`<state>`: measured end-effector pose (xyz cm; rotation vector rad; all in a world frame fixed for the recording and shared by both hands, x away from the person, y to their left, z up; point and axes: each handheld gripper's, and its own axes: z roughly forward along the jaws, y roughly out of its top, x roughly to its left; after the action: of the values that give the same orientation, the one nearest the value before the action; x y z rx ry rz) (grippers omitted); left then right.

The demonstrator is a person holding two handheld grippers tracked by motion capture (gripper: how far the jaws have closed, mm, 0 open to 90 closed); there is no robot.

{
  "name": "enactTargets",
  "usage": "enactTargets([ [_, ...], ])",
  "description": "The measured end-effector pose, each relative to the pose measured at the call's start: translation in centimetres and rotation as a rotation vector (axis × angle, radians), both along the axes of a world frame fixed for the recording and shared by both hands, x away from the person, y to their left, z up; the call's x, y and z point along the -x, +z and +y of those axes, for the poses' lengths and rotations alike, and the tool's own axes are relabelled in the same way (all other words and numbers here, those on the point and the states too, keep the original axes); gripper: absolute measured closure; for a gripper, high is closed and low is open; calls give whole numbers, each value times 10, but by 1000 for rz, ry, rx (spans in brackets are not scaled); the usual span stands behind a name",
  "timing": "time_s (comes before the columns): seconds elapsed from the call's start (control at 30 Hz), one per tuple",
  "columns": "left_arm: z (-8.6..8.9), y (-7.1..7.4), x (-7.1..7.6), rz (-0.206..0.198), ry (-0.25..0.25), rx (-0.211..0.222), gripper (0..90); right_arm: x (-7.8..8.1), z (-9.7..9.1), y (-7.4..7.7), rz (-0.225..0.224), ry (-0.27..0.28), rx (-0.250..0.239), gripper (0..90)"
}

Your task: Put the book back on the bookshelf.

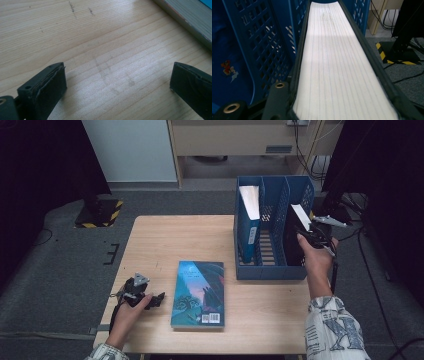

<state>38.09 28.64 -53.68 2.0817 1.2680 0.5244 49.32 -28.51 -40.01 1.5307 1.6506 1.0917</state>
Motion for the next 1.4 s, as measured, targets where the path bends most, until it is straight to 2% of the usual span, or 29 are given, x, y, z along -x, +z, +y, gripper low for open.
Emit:
enactTargets([
  [0.3, 0, 0, 0, -2, 0, 2, 0, 6, 3, -3, 1, 1, 5, 494],
  [0.43, 0, 0, 0, -2, -1, 2, 0, 7, 5, -2, 2, 8, -1, 459],
  [0.53, 0, 0, 0, -2, -1, 2, 0, 7, 7, 2, -10, 20, -24, 409],
  [0.63, 0, 0, 0, -2, 0, 2, 0, 7, 10, 7, -11, 26, -2, 394],
  [0.7, 0, 0, 0, -2, -1, 2, 0, 5, 12, 10, -15, 24, -8, 394],
  [0.97, 0, 0, 0, -1, -2, 2, 0, -2, 14, 17, 15, 7, 28, 454],
  [1.17, -1, 0, 0, 0, -6, 0, 0, -6, 15, 17, 42, -2, 29, 450],
  [1.3, -1, 0, 0, 0, -7, -1, 0, -7, 16, 18, 65, -1, 28, 485],
  [1.4, -1, 0, 0, 0, -9, -1, 0, -6, 16, 20, 64, -9, 55, 519],
])
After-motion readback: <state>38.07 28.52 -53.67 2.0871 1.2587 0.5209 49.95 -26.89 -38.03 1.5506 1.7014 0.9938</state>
